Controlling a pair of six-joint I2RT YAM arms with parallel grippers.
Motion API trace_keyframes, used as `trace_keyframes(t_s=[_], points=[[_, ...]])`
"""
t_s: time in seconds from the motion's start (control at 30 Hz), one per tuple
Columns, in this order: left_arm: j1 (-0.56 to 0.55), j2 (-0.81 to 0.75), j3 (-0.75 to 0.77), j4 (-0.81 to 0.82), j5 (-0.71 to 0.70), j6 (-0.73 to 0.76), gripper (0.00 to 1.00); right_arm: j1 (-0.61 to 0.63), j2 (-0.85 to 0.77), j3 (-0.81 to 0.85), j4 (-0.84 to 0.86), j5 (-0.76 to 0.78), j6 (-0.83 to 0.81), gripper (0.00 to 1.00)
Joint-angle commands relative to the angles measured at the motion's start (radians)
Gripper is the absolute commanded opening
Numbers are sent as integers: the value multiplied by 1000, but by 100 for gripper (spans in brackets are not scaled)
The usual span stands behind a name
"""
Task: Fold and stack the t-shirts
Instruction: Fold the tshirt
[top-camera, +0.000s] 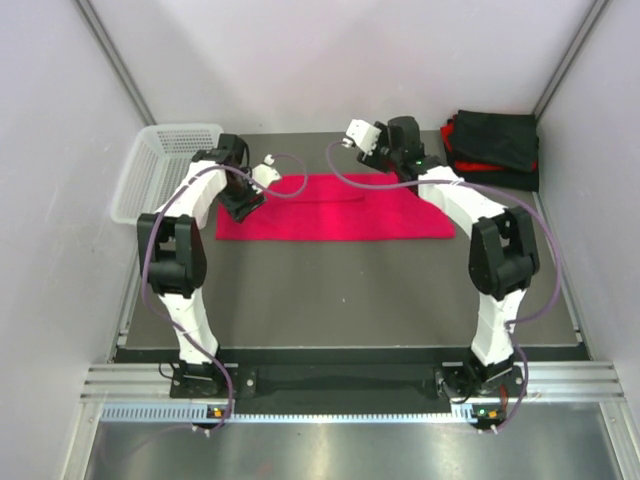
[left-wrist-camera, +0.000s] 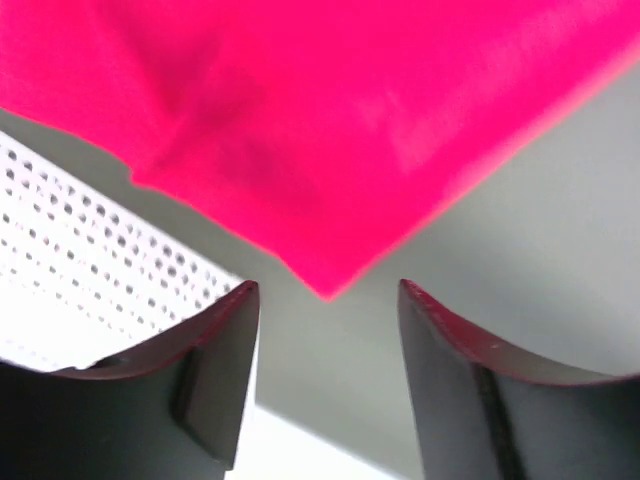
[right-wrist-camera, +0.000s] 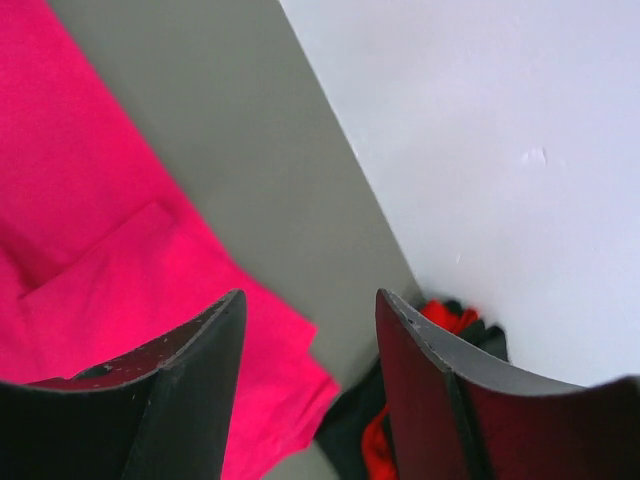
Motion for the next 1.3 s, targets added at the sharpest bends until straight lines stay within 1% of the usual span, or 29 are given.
trace_keyframes(t_s=[0.0, 0.03, 0.1, 0.13, 0.23, 0.33, 0.47, 0.57, 0.87, 1.07, 1.27], points=[[8, -94, -118, -81, -27, 205, 61, -6, -100, -64, -81, -2, 123, 55], [12, -108, -155, -60, -58, 274, 60, -7, -118, -74, -95, -5, 139, 56], [29, -128, -235, -5, -92, 354, 58, -7, -128, -81, -143, -3, 179, 55], [35, -125, -243, -4, -97, 377, 57, -7, -135, -79, -159, -3, 194, 55], [58, -78, -226, -12, -100, 417, 55, -7, -148, -71, -213, -3, 240, 55], [80, -32, -197, 21, -109, 448, 55, -9, -168, -79, -242, -3, 268, 55], [90, 18, -149, 43, -106, 459, 55, -4, -189, -97, -262, -3, 292, 56], [95, 53, -117, 37, -98, 468, 55, 5, -203, -122, -263, -3, 277, 56], [94, 65, -114, 12, -92, 457, 55, 10, -203, -134, -268, 3, 260, 56], [94, -7, -186, 41, -83, 410, 54, 10, -186, -120, -260, -2, 257, 56], [72, -102, -287, 180, -110, 402, 59, 10, -172, -113, -257, -37, 272, 56]])
